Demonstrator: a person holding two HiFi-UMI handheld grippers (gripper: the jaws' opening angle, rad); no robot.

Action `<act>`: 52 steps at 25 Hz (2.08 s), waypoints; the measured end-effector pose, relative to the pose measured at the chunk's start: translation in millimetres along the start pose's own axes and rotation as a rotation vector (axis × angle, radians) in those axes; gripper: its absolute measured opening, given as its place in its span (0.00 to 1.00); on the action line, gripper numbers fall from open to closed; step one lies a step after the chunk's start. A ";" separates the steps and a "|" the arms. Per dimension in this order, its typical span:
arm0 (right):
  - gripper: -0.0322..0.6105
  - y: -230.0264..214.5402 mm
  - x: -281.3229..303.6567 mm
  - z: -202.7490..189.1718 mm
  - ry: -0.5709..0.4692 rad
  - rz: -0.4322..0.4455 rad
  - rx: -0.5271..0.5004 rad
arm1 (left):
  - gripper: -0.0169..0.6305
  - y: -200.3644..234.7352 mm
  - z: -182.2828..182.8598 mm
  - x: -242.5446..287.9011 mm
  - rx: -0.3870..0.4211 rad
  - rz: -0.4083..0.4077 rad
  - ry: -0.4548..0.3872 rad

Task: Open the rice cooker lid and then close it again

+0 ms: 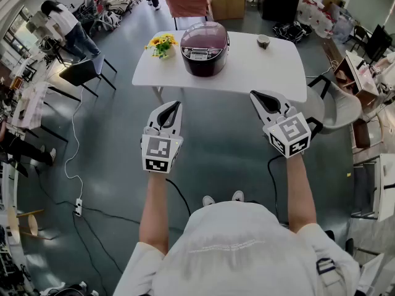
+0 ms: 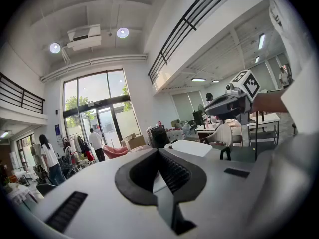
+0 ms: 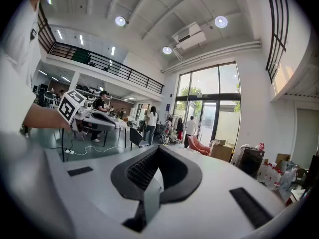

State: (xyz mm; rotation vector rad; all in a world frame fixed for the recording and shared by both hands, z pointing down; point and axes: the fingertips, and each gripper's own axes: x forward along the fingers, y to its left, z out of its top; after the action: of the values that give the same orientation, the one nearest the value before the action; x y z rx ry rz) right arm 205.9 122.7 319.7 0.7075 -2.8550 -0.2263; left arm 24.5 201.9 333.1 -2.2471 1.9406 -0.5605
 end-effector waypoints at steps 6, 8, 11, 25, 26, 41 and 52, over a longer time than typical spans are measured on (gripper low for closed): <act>0.09 -2.7 -0.5 -1.6 0.002 0.005 -0.006 | 0.04 -0.4 0.9 3.8 -0.003 0.002 -0.008; 0.09 -4.2 -1.2 -2.0 -0.001 0.003 0.001 | 0.04 -1.2 -1.1 4.6 -0.002 0.004 0.000; 0.09 -6.0 -4.1 -1.5 -0.026 -0.002 0.045 | 0.04 -5.3 0.5 4.2 -0.003 -0.005 0.006; 0.09 -14.5 -7.9 -7.8 -0.037 0.009 0.089 | 0.04 -11.1 -4.5 8.7 -0.044 -0.009 0.026; 0.09 -13.9 -7.4 -7.7 -0.037 0.017 0.089 | 0.04 -10.9 -5.2 8.9 -0.049 -0.008 0.028; 0.43 -5.0 -8.9 -11.7 -0.039 0.099 0.128 | 0.31 -25.8 -0.8 15.2 -0.057 -0.018 0.009; 0.43 -28.1 -16.2 -31.0 -0.024 0.125 0.144 | 0.30 -36.4 -9.3 28.9 -0.110 0.026 0.049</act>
State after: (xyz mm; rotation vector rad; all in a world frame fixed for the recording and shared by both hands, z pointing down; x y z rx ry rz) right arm 239.3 102.7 342.0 0.5523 -2.9478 -0.0114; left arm 58.2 181.3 359.4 -2.2898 2.0691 -0.5221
